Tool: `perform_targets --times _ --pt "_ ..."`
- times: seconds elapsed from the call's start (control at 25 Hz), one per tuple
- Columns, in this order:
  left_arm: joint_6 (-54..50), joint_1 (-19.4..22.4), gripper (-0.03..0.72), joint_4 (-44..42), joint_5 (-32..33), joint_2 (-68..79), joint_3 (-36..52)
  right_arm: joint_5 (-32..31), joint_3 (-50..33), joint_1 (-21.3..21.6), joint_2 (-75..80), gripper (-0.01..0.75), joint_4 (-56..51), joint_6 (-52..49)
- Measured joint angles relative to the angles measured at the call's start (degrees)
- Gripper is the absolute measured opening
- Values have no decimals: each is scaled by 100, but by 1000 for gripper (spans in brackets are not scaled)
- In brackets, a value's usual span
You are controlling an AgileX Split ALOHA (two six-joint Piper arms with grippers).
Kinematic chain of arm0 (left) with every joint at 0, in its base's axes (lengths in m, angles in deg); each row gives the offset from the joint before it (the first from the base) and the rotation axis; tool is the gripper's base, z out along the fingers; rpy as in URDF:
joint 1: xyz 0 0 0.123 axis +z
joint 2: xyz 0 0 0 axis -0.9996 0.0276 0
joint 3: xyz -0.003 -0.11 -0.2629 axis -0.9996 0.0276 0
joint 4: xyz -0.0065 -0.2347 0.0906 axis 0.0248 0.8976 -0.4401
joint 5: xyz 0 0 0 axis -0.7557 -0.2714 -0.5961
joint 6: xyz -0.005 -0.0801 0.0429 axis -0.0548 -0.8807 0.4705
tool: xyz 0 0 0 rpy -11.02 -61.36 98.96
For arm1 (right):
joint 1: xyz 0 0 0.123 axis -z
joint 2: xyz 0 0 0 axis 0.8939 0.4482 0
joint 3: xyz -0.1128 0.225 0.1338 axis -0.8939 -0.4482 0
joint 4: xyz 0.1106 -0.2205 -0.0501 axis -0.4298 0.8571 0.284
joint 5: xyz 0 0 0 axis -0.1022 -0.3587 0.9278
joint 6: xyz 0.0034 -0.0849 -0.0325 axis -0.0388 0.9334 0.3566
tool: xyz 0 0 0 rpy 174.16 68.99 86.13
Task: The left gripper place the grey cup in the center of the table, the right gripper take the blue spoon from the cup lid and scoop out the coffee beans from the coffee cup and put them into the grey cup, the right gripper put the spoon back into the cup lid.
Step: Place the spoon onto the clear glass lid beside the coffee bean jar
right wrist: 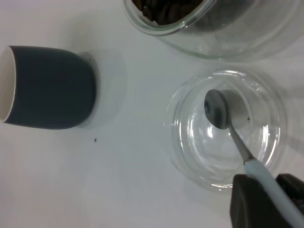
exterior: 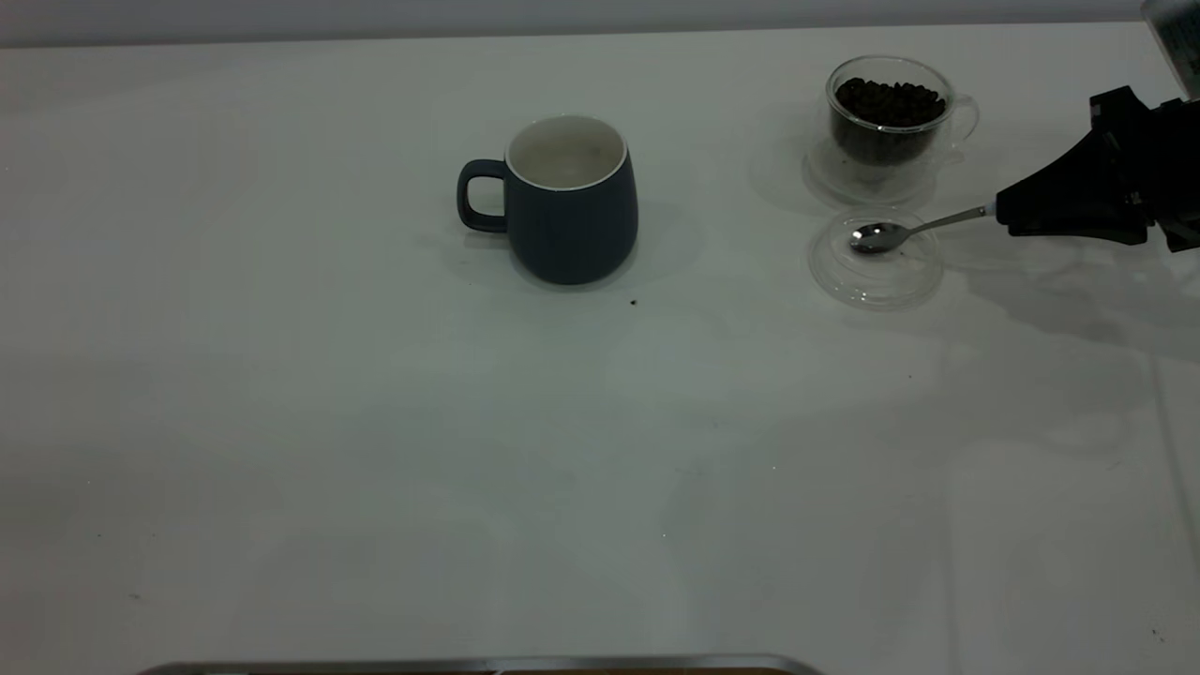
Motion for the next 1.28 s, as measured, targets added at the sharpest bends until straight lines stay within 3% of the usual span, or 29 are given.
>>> perform_targets --times 1.28 --pt "-5 0 588 0 0 0 0 19 0 -222 0 119 -42 0"
